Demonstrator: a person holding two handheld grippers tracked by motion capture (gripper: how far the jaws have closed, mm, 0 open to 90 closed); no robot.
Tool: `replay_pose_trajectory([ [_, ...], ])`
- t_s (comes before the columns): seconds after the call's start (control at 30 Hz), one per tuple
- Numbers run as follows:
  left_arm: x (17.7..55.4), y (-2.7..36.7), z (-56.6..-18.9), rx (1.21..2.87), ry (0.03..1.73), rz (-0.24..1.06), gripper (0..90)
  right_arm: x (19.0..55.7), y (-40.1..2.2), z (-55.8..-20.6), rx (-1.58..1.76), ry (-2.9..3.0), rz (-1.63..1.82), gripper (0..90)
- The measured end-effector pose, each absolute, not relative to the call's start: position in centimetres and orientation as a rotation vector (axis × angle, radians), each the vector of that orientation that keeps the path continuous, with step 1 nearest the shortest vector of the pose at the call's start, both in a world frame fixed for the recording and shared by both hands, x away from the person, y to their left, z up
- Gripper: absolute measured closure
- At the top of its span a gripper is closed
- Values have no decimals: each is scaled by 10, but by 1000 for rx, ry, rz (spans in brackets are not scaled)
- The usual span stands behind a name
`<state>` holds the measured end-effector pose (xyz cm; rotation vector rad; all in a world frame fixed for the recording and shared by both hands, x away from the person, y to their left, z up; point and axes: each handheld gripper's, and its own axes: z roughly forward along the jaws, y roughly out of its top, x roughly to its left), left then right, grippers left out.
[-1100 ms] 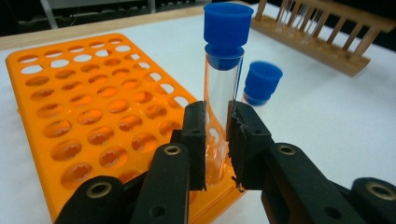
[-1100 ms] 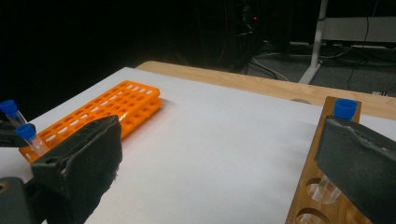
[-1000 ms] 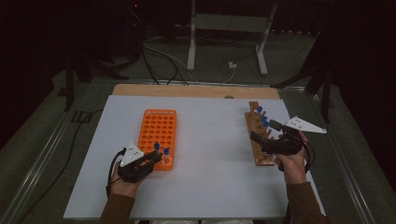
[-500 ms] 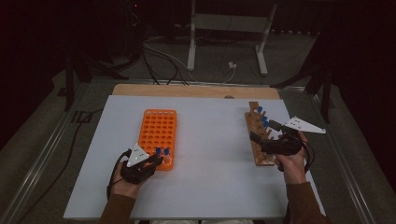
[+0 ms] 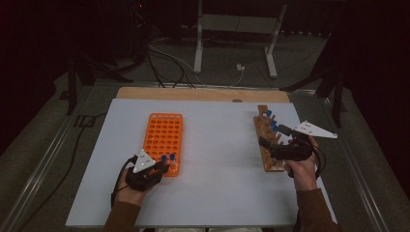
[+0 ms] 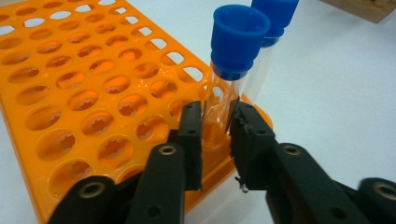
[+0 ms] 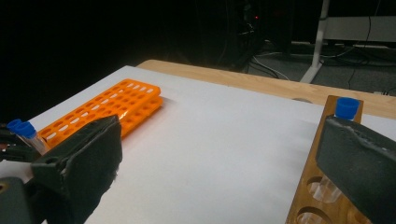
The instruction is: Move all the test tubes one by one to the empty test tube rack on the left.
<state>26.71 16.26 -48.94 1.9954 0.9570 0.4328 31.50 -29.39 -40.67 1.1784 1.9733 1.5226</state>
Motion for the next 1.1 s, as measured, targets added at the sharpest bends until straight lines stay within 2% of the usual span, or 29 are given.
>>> replay_pose_trajectory([
  [0.37,263,168,-476,1869,888,411,463,315,-294,-407,1173,1976,1526,5],
  [0.47,261,168,-469,1828,856,404,426,315,-294,-407,1173,1976,1527,5],
  [0.53,262,166,-464,1817,846,422,366,315,-294,-407,1173,1975,1526,5],
  [0.7,265,162,-453,1778,830,433,305,316,-294,-408,1182,1970,1524,5],
  [0.9,270,157,-444,1751,850,476,187,318,-298,-409,1186,1952,1490,5],
  [1.03,277,152,-439,1722,863,466,145,321,-304,-413,1199,1941,1462,5],
  [1.1,282,148,-437,1728,867,459,75,323,-307,-414,1212,1935,1456,5],
])
